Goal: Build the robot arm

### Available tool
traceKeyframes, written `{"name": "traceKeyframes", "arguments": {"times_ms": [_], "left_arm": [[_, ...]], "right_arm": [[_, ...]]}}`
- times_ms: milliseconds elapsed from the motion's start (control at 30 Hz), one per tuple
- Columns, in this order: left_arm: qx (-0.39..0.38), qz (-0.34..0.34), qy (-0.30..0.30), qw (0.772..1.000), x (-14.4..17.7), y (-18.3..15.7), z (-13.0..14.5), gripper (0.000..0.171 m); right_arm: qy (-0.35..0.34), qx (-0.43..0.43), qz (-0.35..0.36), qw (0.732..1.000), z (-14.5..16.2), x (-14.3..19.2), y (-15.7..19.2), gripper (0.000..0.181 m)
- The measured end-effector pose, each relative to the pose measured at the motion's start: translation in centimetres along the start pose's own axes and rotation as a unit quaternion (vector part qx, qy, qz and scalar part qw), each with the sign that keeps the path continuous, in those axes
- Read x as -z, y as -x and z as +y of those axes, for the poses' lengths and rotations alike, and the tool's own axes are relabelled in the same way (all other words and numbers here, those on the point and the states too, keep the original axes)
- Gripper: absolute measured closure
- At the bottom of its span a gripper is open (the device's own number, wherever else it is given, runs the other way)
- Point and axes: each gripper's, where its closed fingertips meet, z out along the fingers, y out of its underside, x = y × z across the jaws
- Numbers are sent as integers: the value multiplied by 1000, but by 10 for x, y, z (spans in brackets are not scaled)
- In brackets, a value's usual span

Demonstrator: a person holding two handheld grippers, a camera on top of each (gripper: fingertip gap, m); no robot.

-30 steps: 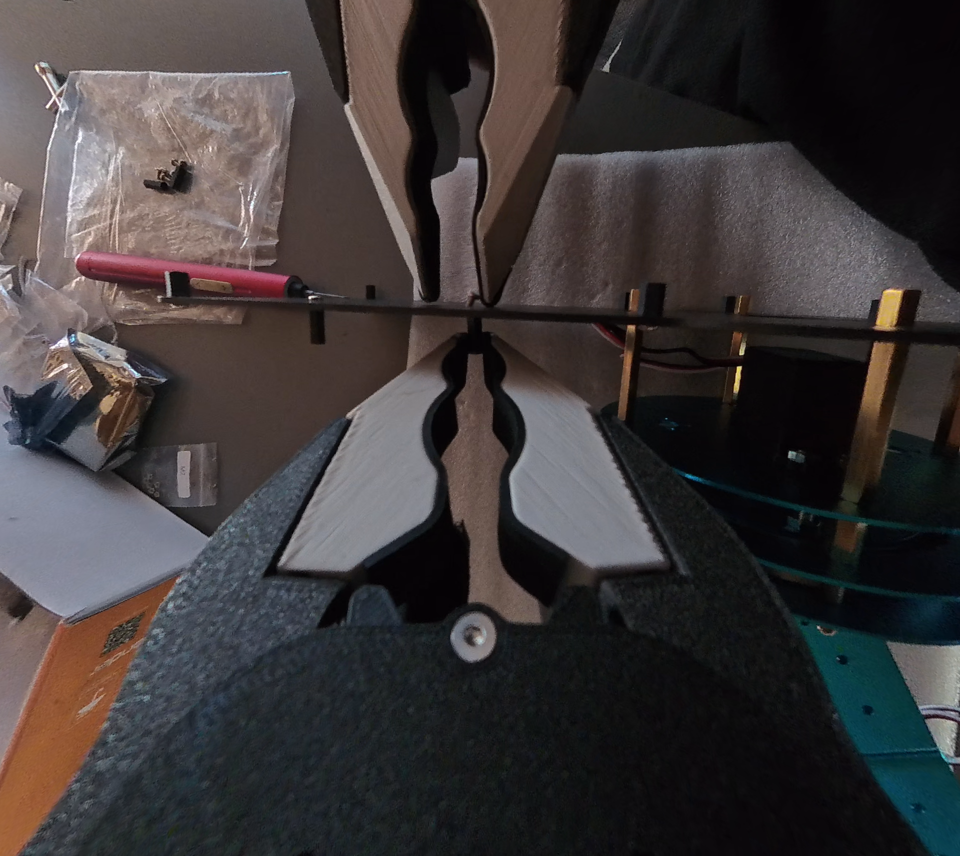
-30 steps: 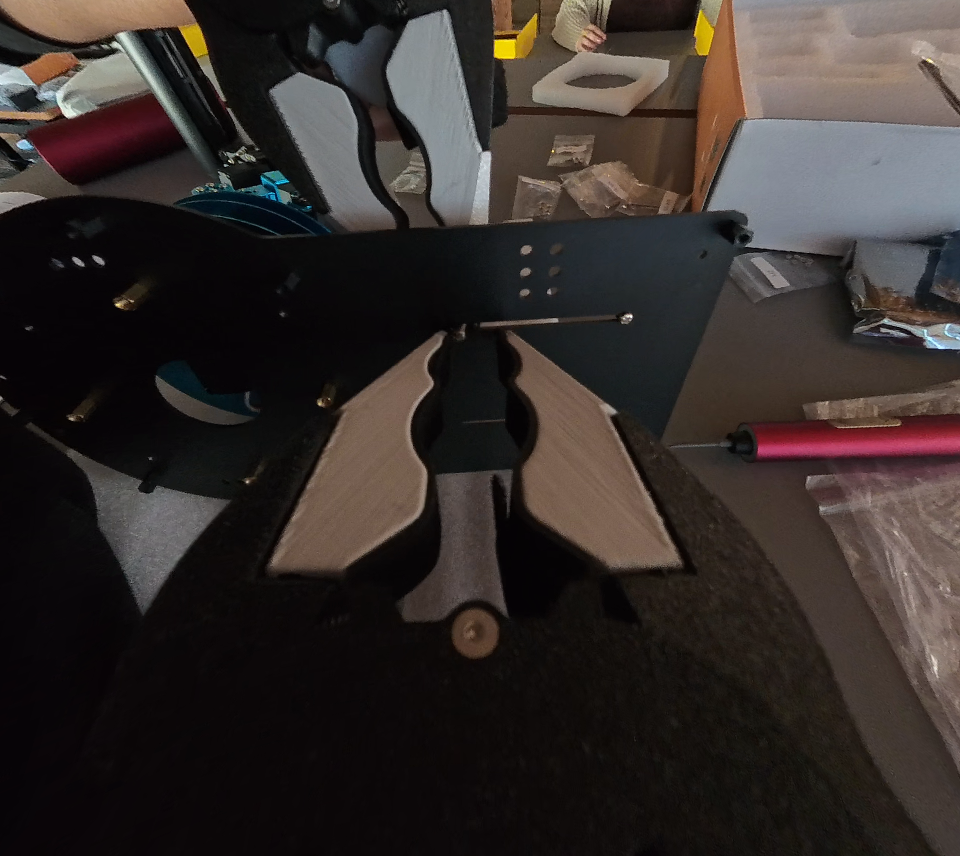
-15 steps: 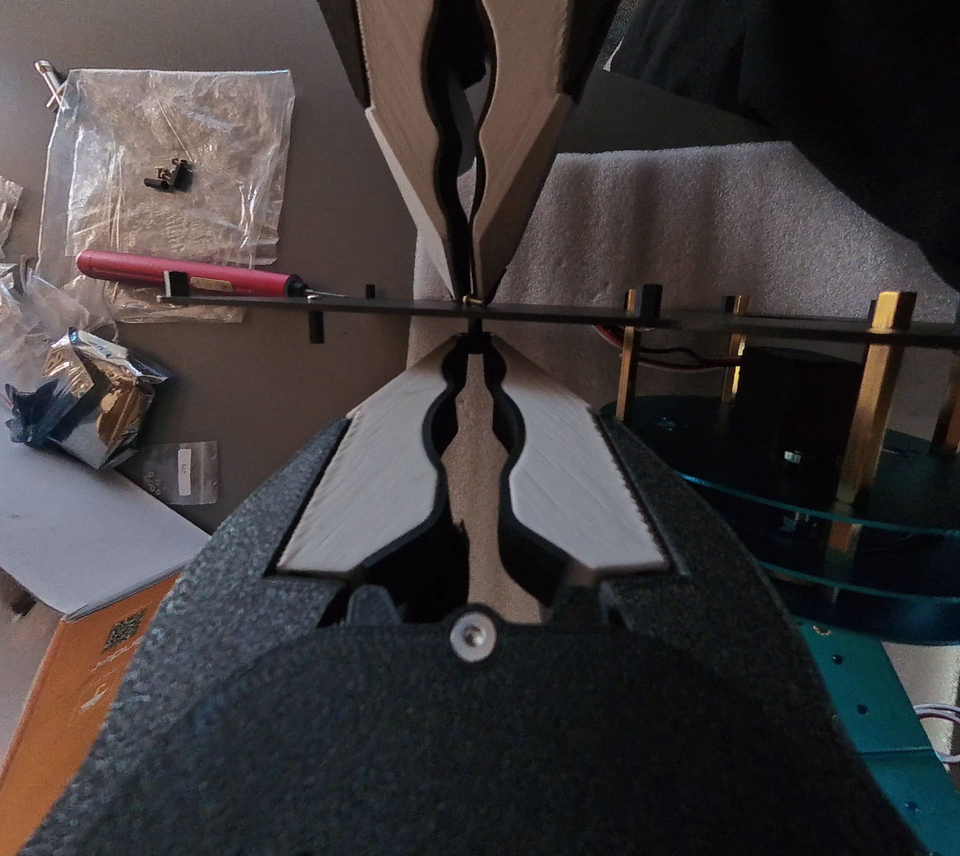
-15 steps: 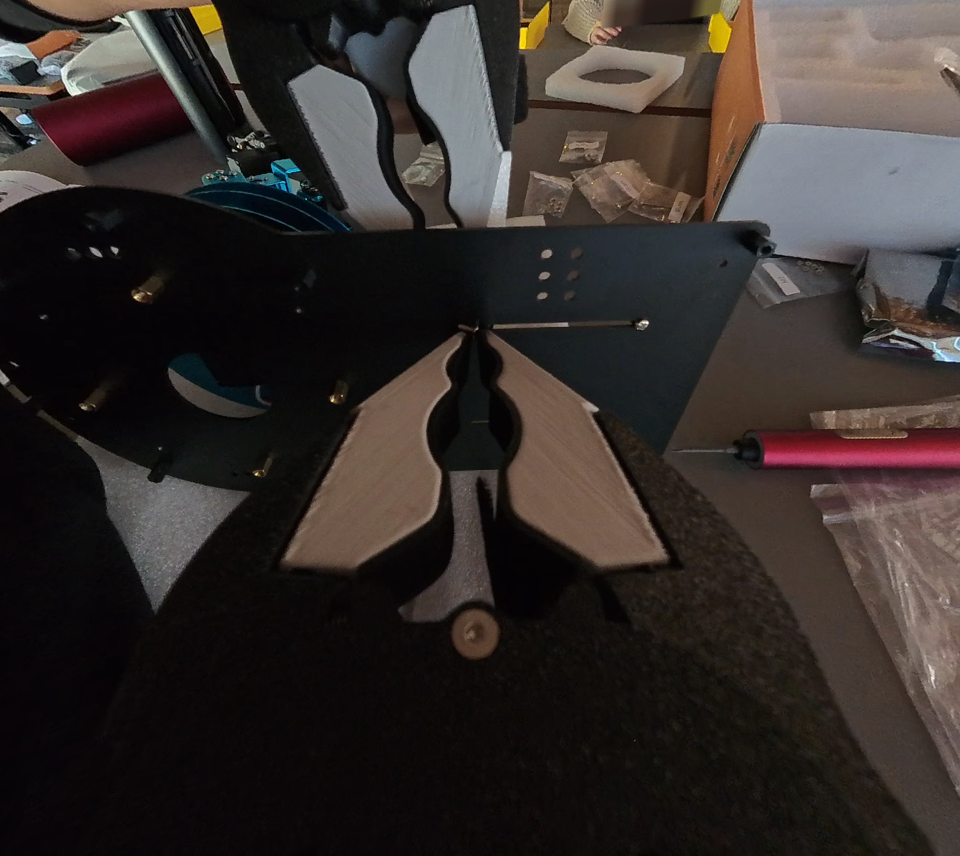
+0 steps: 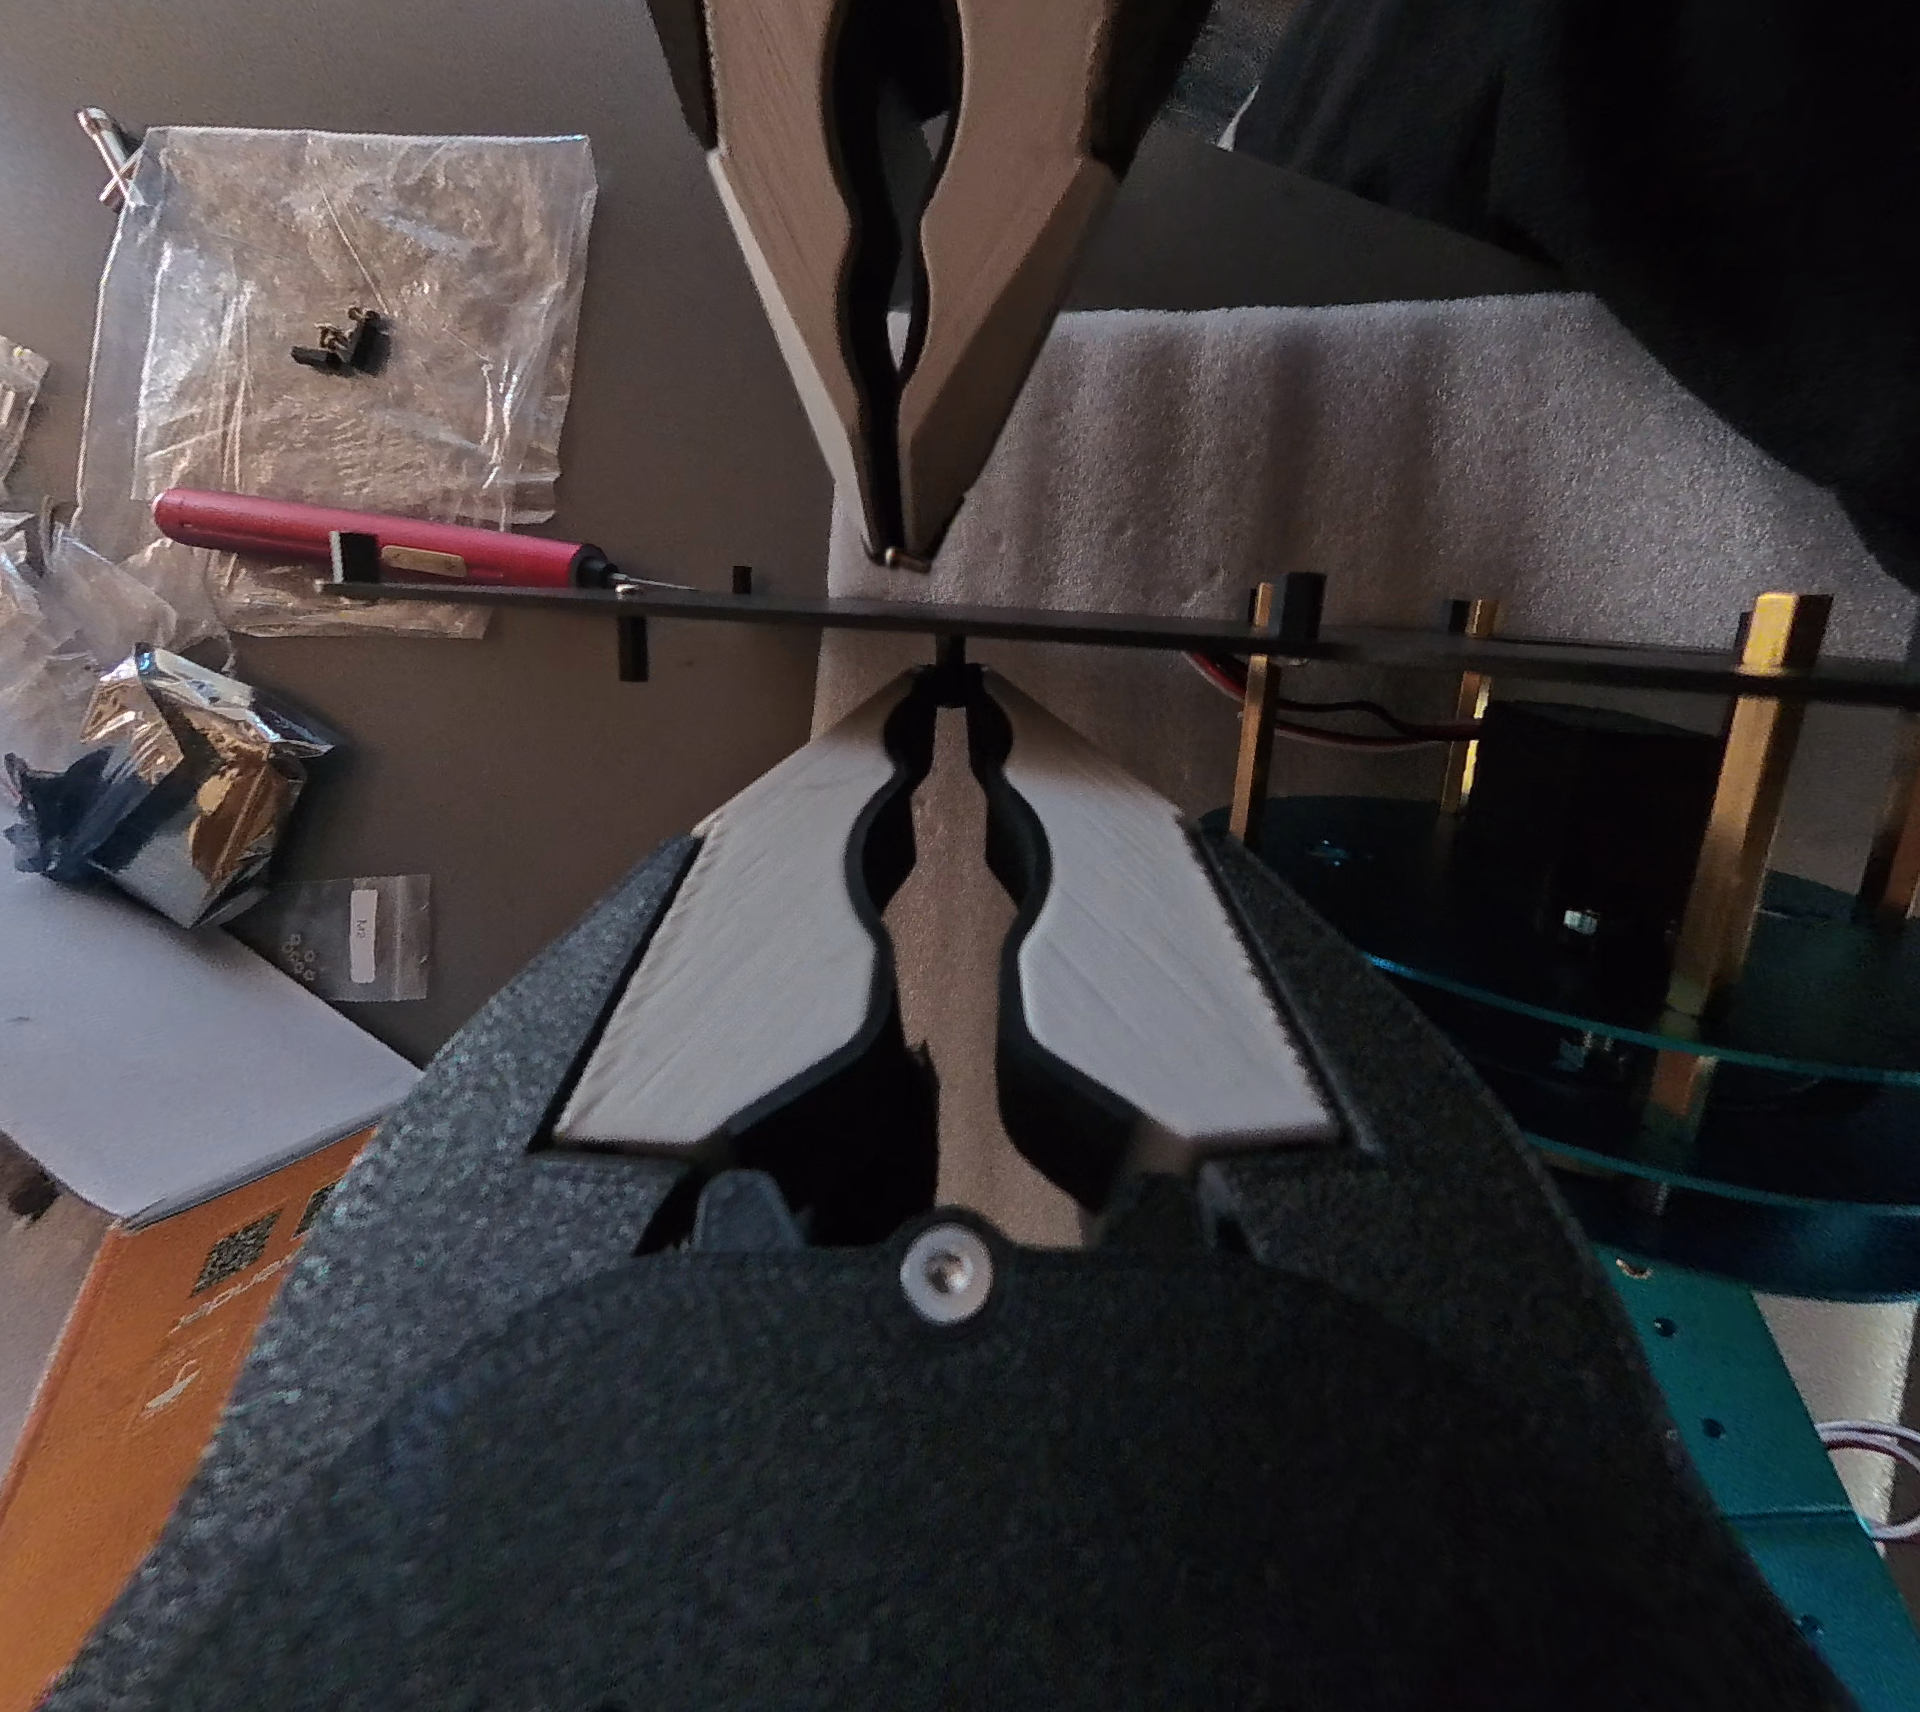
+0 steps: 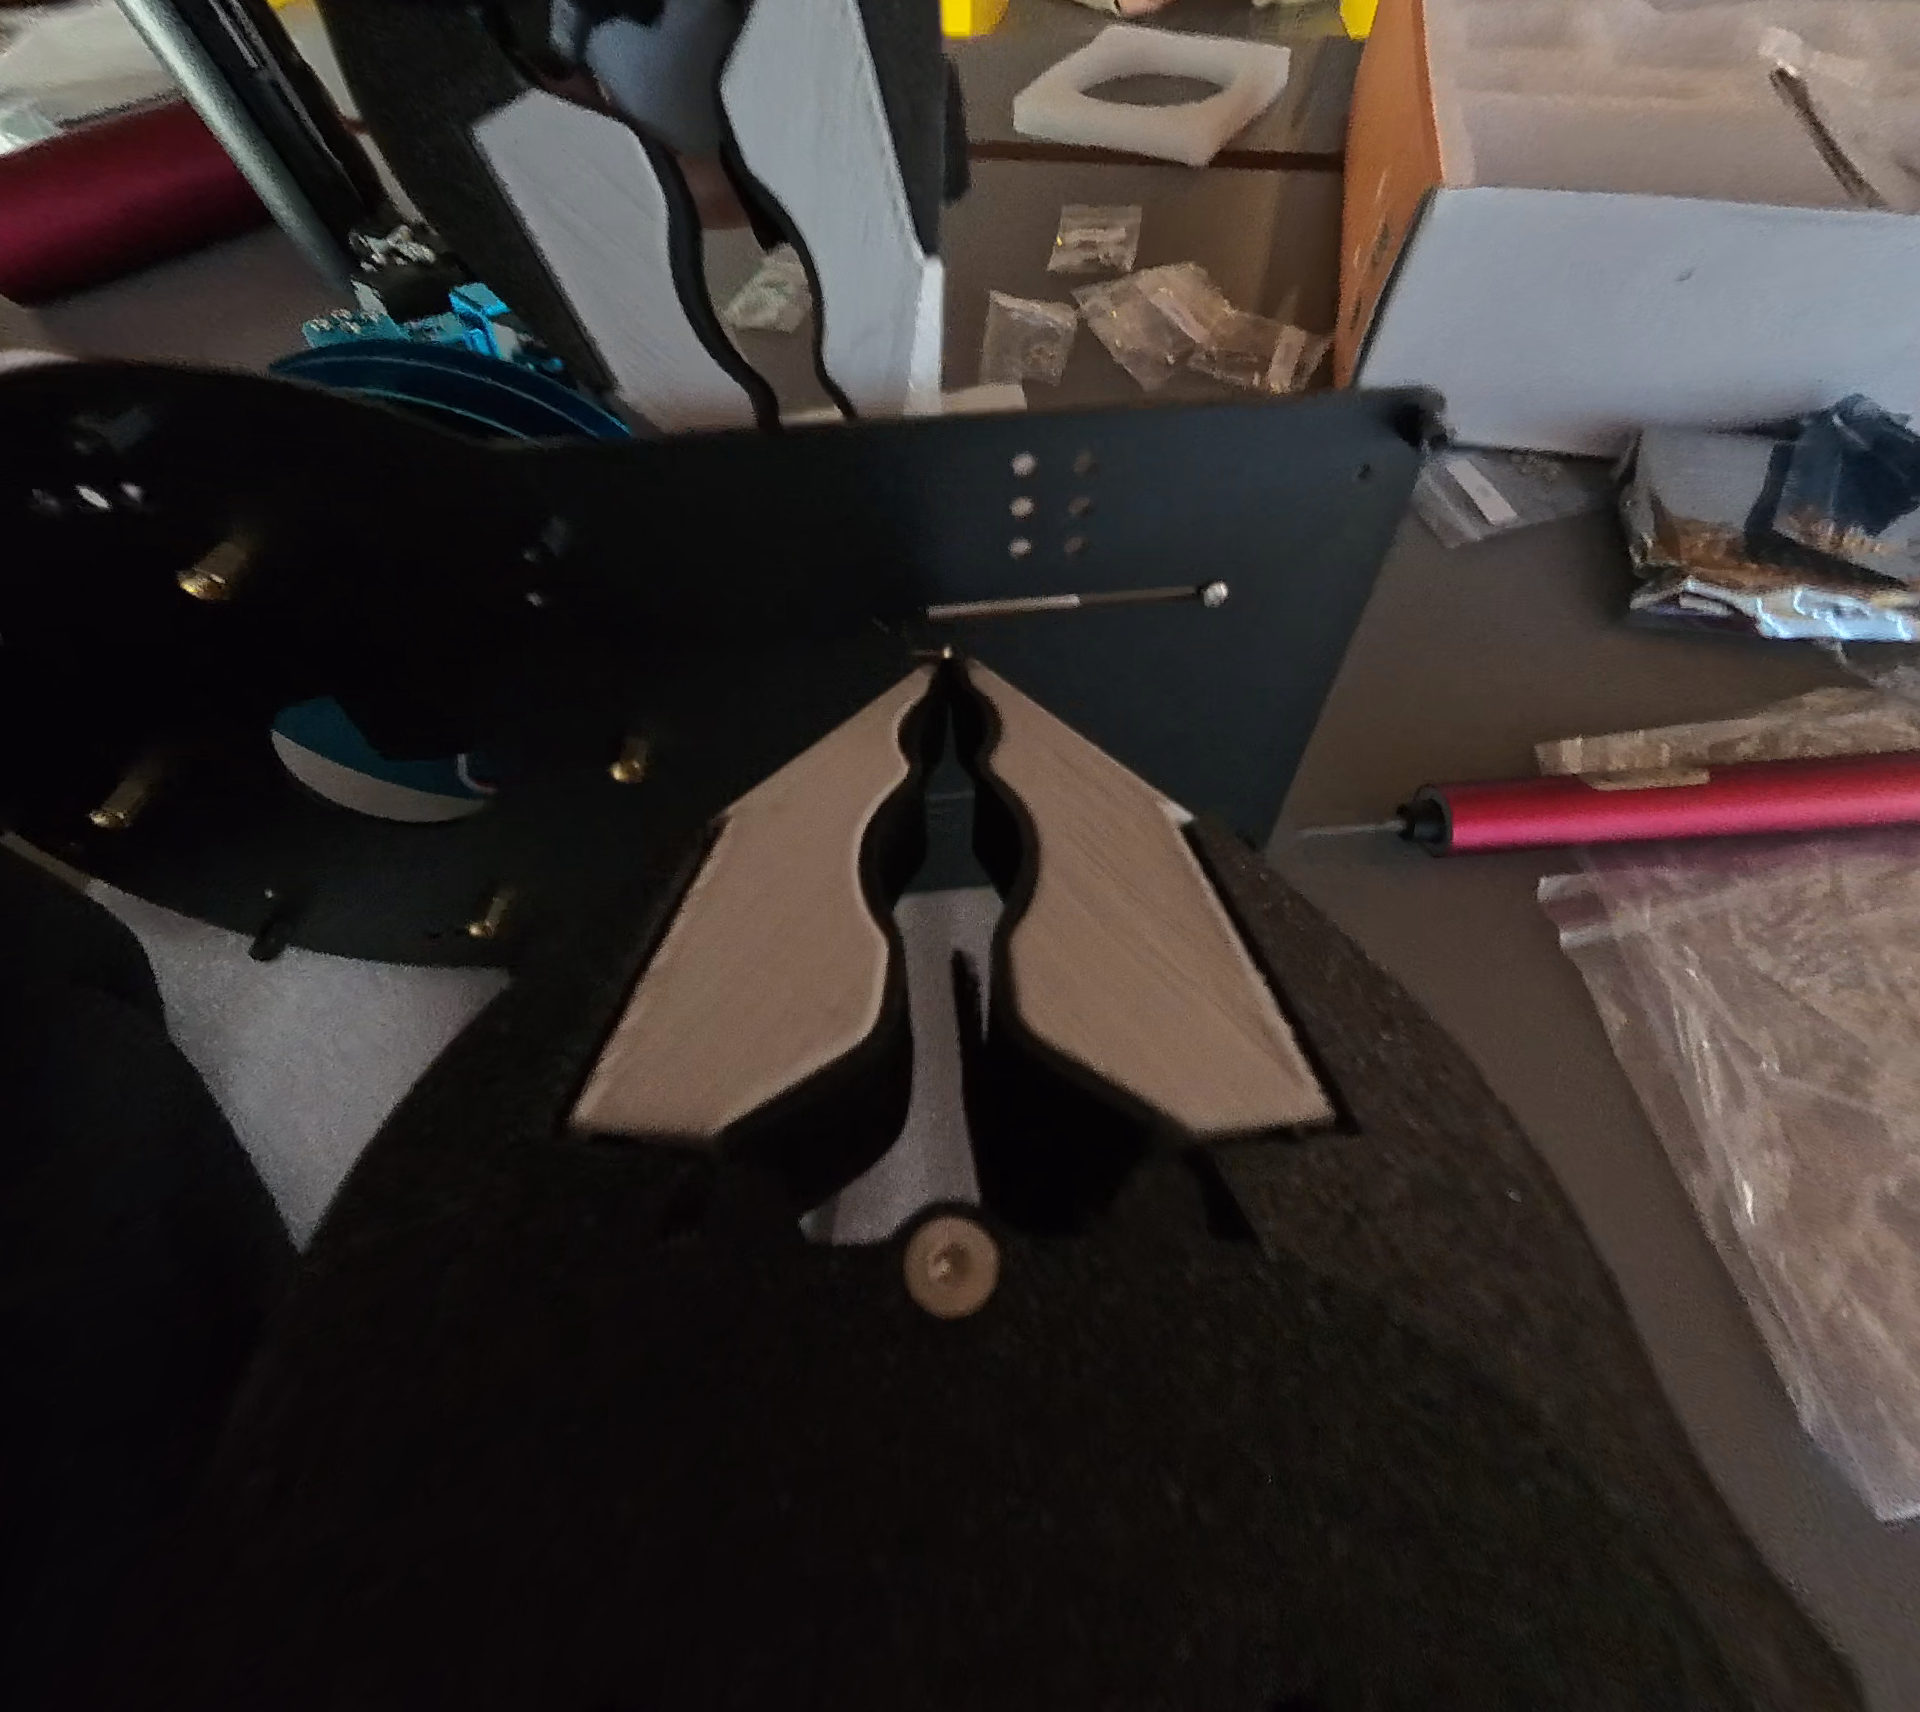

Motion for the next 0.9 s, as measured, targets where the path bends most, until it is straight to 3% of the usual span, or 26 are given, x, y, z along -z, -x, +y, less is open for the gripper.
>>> {"name": "traceKeyframes", "arguments": {"times_ms": [100,200,300,433,500,600,733,900], "left_arm": [[-1,0,1,1000,0,0,0,167],[-4,-1,3,1000,1,-1,0,167],[-9,-1,6,1000,0,0,0,167],[-12,-4,9,1000,-2,2,1,167],[-11,-5,8,1000,-2,2,1,167],[-6,-2,6,1000,-2,2,1,167],[-6,-5,18,1000,-5,4,6,167],[2,-6,22,1000,-6,4,12,167]], "right_arm": [[46,-9,27,999,27,8,-12,181],[143,7,77,987,81,21,-29,181],[181,-8,71,981,107,26,-23,181],[157,-24,51,986,100,26,-15,181],[132,-5,23,991,92,23,-17,165],[98,34,-20,994,75,14,-32,163],[114,11,-57,992,61,-10,-42,165],[176,19,-33,984,81,-25,-39,169]]}}
